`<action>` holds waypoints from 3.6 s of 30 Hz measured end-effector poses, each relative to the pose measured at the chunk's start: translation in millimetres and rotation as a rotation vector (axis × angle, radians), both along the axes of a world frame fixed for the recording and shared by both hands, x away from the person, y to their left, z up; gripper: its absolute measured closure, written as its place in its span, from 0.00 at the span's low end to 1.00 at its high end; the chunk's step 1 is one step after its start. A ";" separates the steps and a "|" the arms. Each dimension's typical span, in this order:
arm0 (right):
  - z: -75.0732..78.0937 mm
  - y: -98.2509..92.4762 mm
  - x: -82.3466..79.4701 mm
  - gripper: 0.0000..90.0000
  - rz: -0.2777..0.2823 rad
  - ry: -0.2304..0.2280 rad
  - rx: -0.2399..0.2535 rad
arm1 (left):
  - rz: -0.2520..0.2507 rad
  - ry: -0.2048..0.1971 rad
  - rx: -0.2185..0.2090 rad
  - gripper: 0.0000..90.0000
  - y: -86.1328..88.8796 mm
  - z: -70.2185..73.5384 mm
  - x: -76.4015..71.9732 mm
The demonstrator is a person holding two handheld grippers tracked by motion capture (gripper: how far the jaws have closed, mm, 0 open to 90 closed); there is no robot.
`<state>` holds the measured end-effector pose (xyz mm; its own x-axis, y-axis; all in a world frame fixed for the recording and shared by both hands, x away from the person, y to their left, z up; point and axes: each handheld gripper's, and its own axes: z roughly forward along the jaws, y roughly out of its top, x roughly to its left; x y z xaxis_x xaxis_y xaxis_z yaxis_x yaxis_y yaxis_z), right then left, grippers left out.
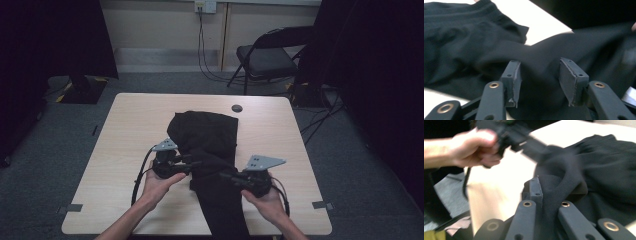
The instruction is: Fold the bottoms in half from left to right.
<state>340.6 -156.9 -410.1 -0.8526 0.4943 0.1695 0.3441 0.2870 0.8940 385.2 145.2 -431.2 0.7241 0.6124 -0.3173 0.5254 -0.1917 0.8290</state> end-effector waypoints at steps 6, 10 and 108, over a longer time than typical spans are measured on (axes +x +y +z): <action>-22.6 -15.7 1.8 0.99 -0.036 0.074 -0.086 | -0.010 0.028 0.132 0.72 14.8 -24.2 -9.3; -56.2 -1.8 -12.1 0.97 0.030 0.149 -0.187 | -0.082 0.047 0.190 0.83 2.9 -36.5 -14.7; -40.4 -2.6 98.5 0.43 -0.295 -0.004 -0.246 | 0.034 -0.067 0.269 0.54 32.8 -10.9 29.4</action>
